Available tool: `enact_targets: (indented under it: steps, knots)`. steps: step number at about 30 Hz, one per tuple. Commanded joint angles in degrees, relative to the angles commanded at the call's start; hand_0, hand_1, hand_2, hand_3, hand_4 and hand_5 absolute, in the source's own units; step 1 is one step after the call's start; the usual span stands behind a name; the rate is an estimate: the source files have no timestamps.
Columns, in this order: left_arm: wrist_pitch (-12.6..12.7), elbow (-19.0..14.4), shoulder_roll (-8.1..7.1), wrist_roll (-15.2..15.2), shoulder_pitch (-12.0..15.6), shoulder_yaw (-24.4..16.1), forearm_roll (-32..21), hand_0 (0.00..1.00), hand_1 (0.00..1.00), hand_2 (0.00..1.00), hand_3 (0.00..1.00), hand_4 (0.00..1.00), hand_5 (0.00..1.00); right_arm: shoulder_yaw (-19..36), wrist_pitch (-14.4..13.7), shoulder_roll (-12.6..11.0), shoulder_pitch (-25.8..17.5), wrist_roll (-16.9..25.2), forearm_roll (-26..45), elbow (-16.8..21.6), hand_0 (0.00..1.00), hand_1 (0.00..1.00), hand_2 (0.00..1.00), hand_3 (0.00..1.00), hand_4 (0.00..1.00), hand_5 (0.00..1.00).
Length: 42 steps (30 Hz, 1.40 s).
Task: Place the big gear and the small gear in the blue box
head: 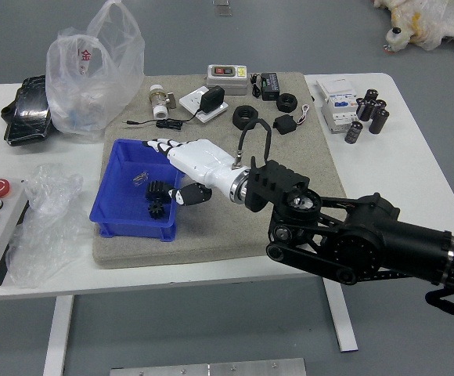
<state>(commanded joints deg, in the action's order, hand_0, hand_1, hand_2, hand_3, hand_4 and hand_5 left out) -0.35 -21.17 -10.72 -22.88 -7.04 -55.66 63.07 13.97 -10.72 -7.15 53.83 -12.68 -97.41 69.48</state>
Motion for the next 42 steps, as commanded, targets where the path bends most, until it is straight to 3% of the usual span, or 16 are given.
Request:
enact_targets:
  steps: [6, 14, 15, 20, 21, 25, 27, 35, 38, 39, 42]
  knots:
    - [0.0, 0.0, 0.09, 0.1, 0.0, 0.1, -0.1, 0.695, 0.643, 0.609, 0.725, 0.7, 0.401, 3.2, -1.3, -0.7, -1.8, 0.5, 0.4, -0.6, 0.685, 0.824, 0.956, 0.998, 0.628, 0.202]
    - [0.3, 0.1, 0.25, 0.3, 0.4, 0.5, -0.7, 0.695, 0.641, 0.609, 0.725, 0.7, 0.402, 13.5, -5.2, -5.4, -9.0, 3.7, 2.9, -0.9, 0.683, 0.811, 0.909, 0.969, 0.651, 0.245]
    - [0.3, 0.1, 0.28, 0.3, 0.4, 0.5, -0.7, 0.695, 0.642, 0.609, 0.726, 0.7, 0.4, 15.0, -5.9, -6.0, -10.1, 4.6, 4.1, -0.8, 0.663, 0.767, 0.848, 0.864, 0.646, 0.256]
    - [0.6, 0.2, 0.48, 0.7, 0.5, 1.0, -1.6, 0.695, 0.642, 0.609, 0.726, 0.7, 0.4, 23.9, -9.1, -8.4, -16.3, 10.9, 11.9, 0.3, 0.663, 0.767, 0.848, 0.864, 0.646, 0.256]
    - [0.6, 0.2, 0.54, 0.7, 0.5, 1.0, -1.6, 0.695, 0.642, 0.609, 0.725, 0.7, 0.402, 26.2, -9.7, -8.8, -17.9, 12.6, 14.0, 0.4, 0.669, 0.719, 0.775, 0.718, 0.605, 0.253]
    - [0.7, 0.3, 0.77, 1.0, 0.7, 1.3, -2.0, 0.695, 0.642, 0.609, 0.725, 0.7, 0.402, 33.3, -10.3, -10.2, -23.1, 17.6, 20.5, 1.5, 0.669, 0.719, 0.775, 0.718, 0.605, 0.253]
    - [0.9, 0.3, 0.85, 1.2, 0.7, 1.5, -2.3, 0.694, 0.642, 0.609, 0.725, 0.7, 0.401, 37.3, -9.8, -11.0, -26.3, 20.3, 24.3, 2.4, 0.677, 0.693, 0.73, 0.659, 0.605, 0.248]
    - [1.2, 0.4, 0.9, 1.6, 1.0, 1.7, -2.6, 0.694, 0.64, 0.608, 0.724, 0.7, 0.403, 50.9, -2.7, -12.9, -39.4, 30.5, 39.9, 3.9, 0.685, 0.686, 0.711, 0.656, 0.621, 0.264]
    - [1.2, 0.4, 0.82, 1.7, 0.9, 1.6, -2.5, 0.694, 0.64, 0.608, 0.724, 0.7, 0.403, 54.9, -0.7, -12.6, -43.1, 32.8, 45.2, 3.6, 0.685, 0.686, 0.711, 0.656, 0.621, 0.264]
    - [1.2, 0.5, 0.78, 1.8, 0.9, 1.6, -2.4, 0.694, 0.638, 0.606, 0.724, 0.699, 0.401, 56.2, -0.1, -12.5, -44.0, 33.4, 46.7, 3.6, 0.659, 0.661, 0.697, 0.655, 0.654, 0.326]
    - [1.1, 0.5, 0.64, 2.0, 0.6, 1.5, -2.1, 0.694, 0.638, 0.606, 0.724, 0.699, 0.401, 58.4, 1.3, -12.3, -45.1, 34.4, 51.0, 4.0, 0.659, 0.661, 0.697, 0.655, 0.654, 0.326]
